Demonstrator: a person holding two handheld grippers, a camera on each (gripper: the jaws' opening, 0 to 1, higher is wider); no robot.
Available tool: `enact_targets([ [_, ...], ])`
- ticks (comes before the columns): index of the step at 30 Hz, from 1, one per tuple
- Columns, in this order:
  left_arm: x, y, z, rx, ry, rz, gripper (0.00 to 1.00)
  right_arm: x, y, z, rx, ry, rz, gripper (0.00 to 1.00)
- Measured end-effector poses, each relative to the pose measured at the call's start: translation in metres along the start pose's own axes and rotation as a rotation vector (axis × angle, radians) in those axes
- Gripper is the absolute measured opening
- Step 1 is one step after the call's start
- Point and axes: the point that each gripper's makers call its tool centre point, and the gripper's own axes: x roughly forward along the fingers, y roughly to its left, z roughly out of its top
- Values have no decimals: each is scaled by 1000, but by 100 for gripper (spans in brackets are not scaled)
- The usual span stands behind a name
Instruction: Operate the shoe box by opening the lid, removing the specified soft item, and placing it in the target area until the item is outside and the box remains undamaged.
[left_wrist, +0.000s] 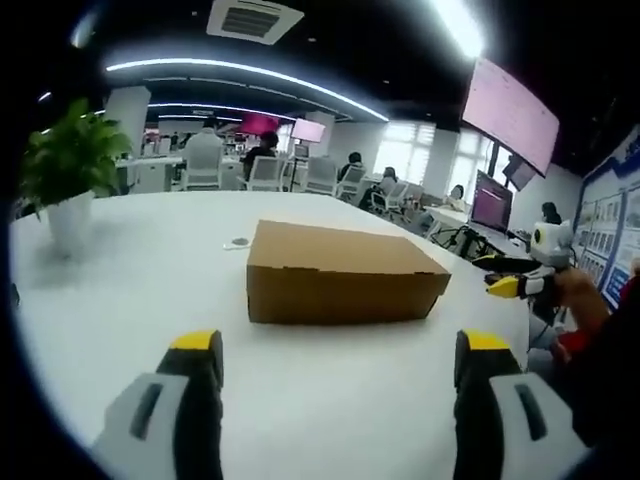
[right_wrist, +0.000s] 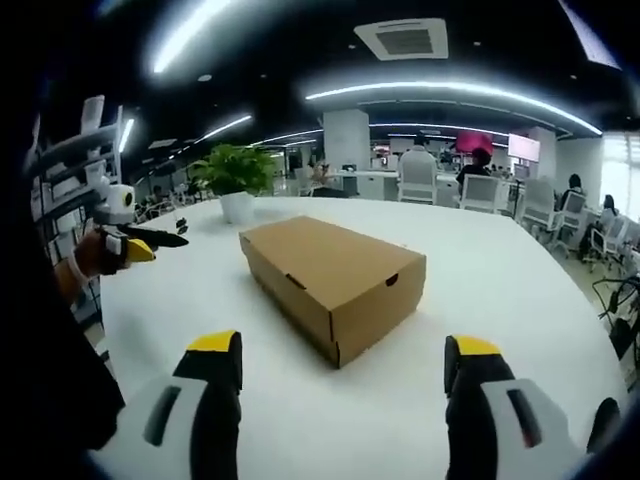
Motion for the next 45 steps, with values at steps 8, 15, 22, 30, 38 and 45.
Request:
enact_targets([
  [8, 1, -2, 0, 5, 1, 0, 98, -4, -1, -3, 15, 11, -10, 86],
  [15, -3, -5, 0, 42, 15, -5, 99, -3, -2, 4, 5, 11, -9, 86],
  [22, -2, -5, -17, 40, 23, -12, 99, -1, 3, -9, 33, 30, 4, 86],
  [30, 0, -12, -19, 35, 30, -23, 98, -4, 1, -15, 67, 38, -2, 86],
  [38, 5, -14, -18, 42, 25, -26, 98, -4, 1, -16, 92, 44, -6, 86],
  [45, 4, -8, -17, 42, 13, -12, 98, -2, -4, -7, 108, 13, -15, 86],
])
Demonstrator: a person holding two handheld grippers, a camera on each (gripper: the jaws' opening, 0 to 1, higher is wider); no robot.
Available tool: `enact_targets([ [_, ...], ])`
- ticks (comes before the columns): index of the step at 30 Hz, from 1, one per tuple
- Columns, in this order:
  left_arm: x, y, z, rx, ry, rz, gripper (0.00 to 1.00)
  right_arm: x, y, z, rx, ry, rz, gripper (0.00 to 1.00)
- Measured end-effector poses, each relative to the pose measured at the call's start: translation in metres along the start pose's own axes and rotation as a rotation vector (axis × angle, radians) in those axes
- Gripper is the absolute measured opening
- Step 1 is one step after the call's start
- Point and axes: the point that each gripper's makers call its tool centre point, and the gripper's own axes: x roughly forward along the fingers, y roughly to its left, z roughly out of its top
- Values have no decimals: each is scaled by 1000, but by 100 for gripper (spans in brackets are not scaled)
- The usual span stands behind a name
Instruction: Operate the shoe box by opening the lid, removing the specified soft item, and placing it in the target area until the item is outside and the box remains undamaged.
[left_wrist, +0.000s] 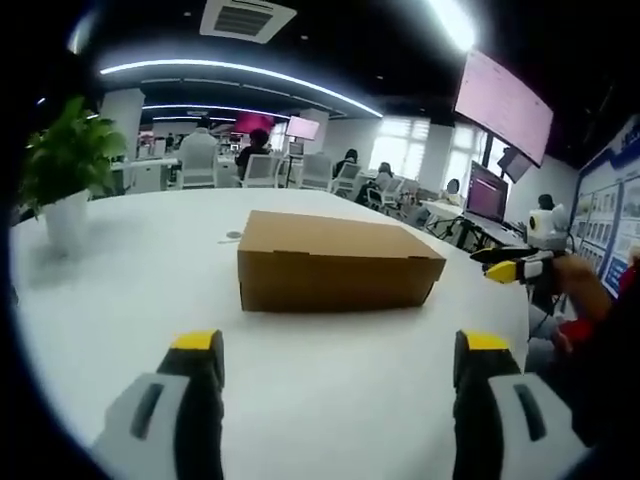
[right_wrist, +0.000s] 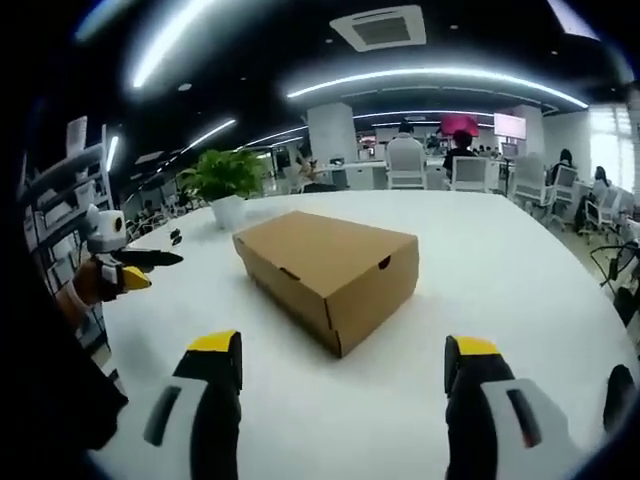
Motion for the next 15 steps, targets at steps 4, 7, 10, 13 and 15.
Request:
enact_targets([
  [4, 2, 2, 0, -3, -6, 3, 98, 4, 0, 5, 25, -23, 10, 86],
  [7, 4, 2, 1, -3, -13, 2, 98, 10, -1, 11, 40, -53, 16, 86],
  [10, 5, 1, 1, -5, -21, 0, 98, 16, 0, 13, 54, -62, 19, 84],
  [13, 7, 0, 1, 2, -17, -2, 97, 21, 3, 16, 86, -77, 33, 84],
  [15, 8, 0, 2, 1, -24, -2, 97, 23, 4, 16, 101, -82, 42, 83],
])
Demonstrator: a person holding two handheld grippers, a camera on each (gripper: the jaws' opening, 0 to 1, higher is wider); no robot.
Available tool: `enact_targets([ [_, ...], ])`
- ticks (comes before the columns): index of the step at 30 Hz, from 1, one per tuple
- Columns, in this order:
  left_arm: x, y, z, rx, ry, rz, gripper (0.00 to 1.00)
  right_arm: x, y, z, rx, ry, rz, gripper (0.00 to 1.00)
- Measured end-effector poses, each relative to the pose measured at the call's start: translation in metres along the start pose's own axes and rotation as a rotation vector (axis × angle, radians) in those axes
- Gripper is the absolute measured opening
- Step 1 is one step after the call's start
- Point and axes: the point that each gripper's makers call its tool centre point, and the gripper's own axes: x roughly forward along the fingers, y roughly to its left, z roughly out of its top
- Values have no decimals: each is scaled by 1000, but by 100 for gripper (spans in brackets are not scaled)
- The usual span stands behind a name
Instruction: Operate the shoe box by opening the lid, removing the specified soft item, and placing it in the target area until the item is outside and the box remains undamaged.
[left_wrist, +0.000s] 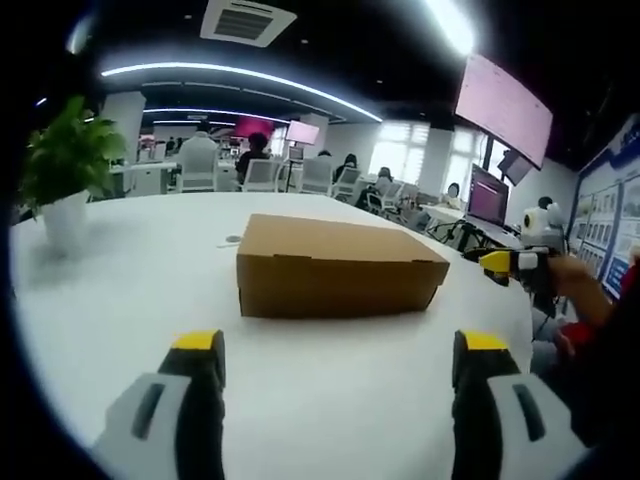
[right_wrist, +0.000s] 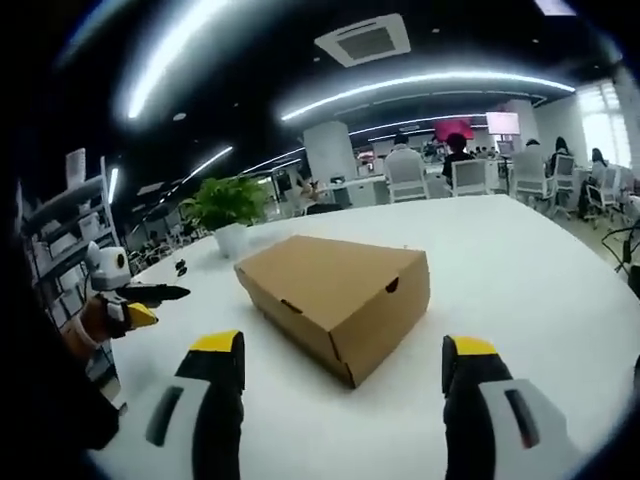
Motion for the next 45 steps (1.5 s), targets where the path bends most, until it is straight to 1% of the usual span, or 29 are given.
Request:
enact_targets([
  [3, 0, 1, 0, -9, -4, 1, 97, 3, -1, 0, 14, -2, 4, 83],
  [6, 2, 1, 1, 1, -11, 0, 96, 9, -5, -1, 59, -7, 9, 83],
  [11, 3, -1, 1, 11, -6, -5, 96, 17, -10, 1, 75, -15, 6, 82],
  [16, 4, 1, 1, 8, -20, -3, 94, 23, -11, 3, 88, -21, 15, 82],
  [21, 7, -1, -1, 12, -10, -5, 94, 30, -14, 10, 100, -44, 19, 82],
  [27, 8, -2, -3, 16, -4, -3, 94, 35, -12, 11, 106, -41, 26, 82],
  [29, 8, -2, -3, 17, -8, -2, 94, 36, -14, 10, 107, -39, 24, 82],
  [32, 8, -3, -2, 40, -24, -6, 93, 39, -17, 9, 113, -34, 21, 81],
  [35, 10, -2, -3, 50, -24, -4, 93, 43, -21, 9, 134, -34, 26, 81],
  [37, 12, -1, -5, 45, -16, -4, 93, 46, -22, 9, 145, -36, 32, 80],
  [42, 14, -2, -6, 43, -18, -5, 93, 54, -24, 9, 169, -36, 49, 80],
  [45, 14, 1, -12, 47, -5, 2, 92, 60, -26, 8, 172, -30, 49, 80],
])
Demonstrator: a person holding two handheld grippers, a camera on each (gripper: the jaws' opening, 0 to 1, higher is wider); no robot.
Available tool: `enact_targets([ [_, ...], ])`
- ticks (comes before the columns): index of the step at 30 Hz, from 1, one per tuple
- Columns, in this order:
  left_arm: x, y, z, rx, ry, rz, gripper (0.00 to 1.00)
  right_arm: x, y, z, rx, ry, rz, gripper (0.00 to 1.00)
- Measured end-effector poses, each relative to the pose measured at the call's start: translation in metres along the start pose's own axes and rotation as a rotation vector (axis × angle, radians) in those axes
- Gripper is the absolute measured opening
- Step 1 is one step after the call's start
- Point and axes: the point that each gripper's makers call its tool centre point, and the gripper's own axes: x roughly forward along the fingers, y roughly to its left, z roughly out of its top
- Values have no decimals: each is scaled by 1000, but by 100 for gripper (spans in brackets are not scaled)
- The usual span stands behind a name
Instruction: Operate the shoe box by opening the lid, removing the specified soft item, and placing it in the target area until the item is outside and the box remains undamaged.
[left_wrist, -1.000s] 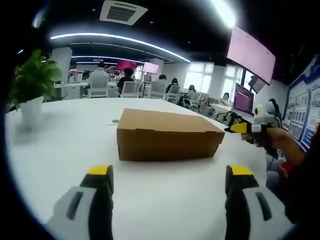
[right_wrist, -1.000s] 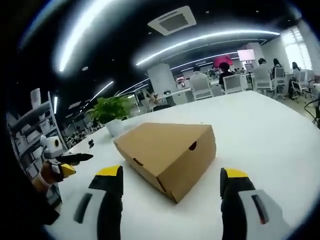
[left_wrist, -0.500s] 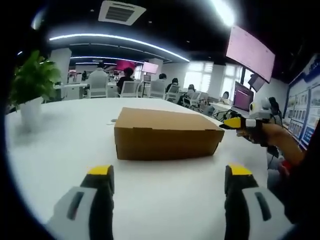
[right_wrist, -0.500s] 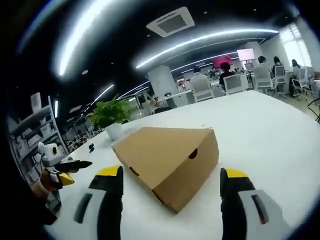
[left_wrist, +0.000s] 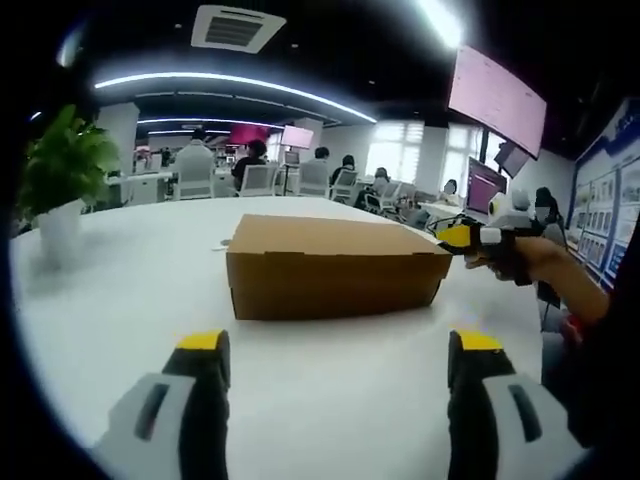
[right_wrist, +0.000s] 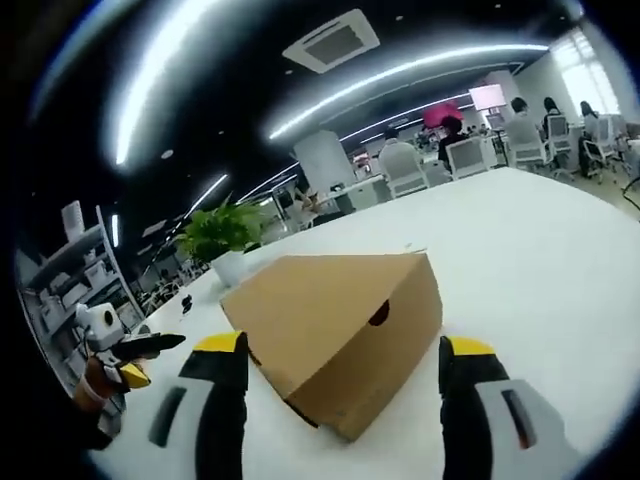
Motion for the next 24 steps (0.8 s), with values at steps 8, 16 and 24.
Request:
enact_targets([
  [8, -2, 3, -1, -10, 0, 4, 92, 6, 1, 0, 15, 3, 1, 79],
  [16, -1, 2, -7, -12, 16, 2, 91, 8, -2, -1, 15, 5, -7, 75],
  [24, 0, 2, -8, 27, 39, 9, 90, 11, -13, -4, 50, 11, -24, 72],
])
